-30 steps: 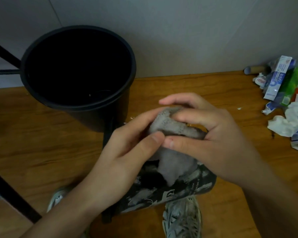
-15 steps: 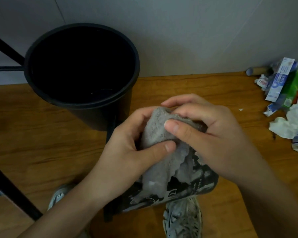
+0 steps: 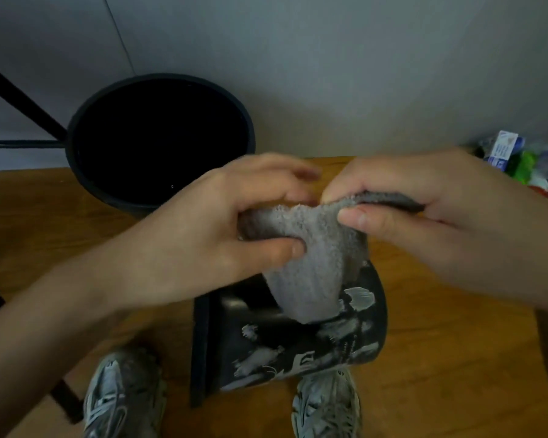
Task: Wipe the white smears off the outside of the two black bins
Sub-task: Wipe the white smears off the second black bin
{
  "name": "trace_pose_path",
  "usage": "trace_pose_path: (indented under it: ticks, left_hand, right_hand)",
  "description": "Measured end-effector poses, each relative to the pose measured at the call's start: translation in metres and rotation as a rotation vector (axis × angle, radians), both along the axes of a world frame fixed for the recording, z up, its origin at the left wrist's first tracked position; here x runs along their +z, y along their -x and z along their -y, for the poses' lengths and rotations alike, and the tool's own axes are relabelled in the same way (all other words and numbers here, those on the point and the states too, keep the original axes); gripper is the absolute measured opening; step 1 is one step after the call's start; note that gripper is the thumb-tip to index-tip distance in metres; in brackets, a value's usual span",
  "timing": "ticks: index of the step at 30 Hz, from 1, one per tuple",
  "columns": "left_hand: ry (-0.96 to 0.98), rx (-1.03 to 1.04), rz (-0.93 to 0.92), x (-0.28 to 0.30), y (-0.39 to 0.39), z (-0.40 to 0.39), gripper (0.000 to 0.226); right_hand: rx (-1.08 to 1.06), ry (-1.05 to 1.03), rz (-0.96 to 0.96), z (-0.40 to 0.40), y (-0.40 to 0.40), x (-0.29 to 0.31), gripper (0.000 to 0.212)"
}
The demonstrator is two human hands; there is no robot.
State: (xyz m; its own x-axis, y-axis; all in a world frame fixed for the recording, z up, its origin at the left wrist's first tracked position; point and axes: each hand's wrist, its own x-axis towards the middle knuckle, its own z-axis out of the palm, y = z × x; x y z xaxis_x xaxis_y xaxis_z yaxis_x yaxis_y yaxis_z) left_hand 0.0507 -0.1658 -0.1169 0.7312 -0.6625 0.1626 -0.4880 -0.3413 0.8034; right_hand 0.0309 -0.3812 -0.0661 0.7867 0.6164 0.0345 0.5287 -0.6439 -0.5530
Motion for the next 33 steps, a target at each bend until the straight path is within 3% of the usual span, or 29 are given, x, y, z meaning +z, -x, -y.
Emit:
trace_pose_path:
  ticks: [3, 11, 14, 16, 21, 29, 33]
  left_hand:
    - [-0.020, 0.011, -0.221, 0.016, 0.001, -0.005, 0.016]
    - [0.068, 0.269, -0.366, 0.084, 0.034, -0.015, 0.026]
    - [0.050, 0.341, -0.339, 0.116, 0.054, -0.014, 0.016]
    - [0.012, 0.347, -0.323, 0.138, 0.073, -0.014, 0.014]
    - [0.003, 0.362, -0.282, 0.179, 0.125, -0.020, 0.027]
    - [0.178, 0.457, -0.254, 0.174, 0.202, -0.018, 0.031]
    - [0.218, 0.421, -0.171, 0.173, 0.217, -0.015, 0.025]
  right_hand:
    - [-0.049, -0.050, -0.050, 0.004, 0.000, 0.009, 0.020]
    - [-0.206, 0.091, 0.010, 0.008, 0.032, 0.050, 0.014]
    - [-0.203, 0.083, 0.002, 0.008, 0.052, 0.082, 0.024]
    - [-0.194, 0.088, 0.008, 0.008, 0.069, 0.103, 0.015]
    - [-0.204, -0.001, -0.069, 0.006, 0.110, 0.137, 0.013]
    - [-0.168, -0.045, -0.247, -0.009, 0.168, 0.146, 0.009]
    - [-0.199, 0.021, -0.231, -0.016, 0.177, 0.138, 0.010]
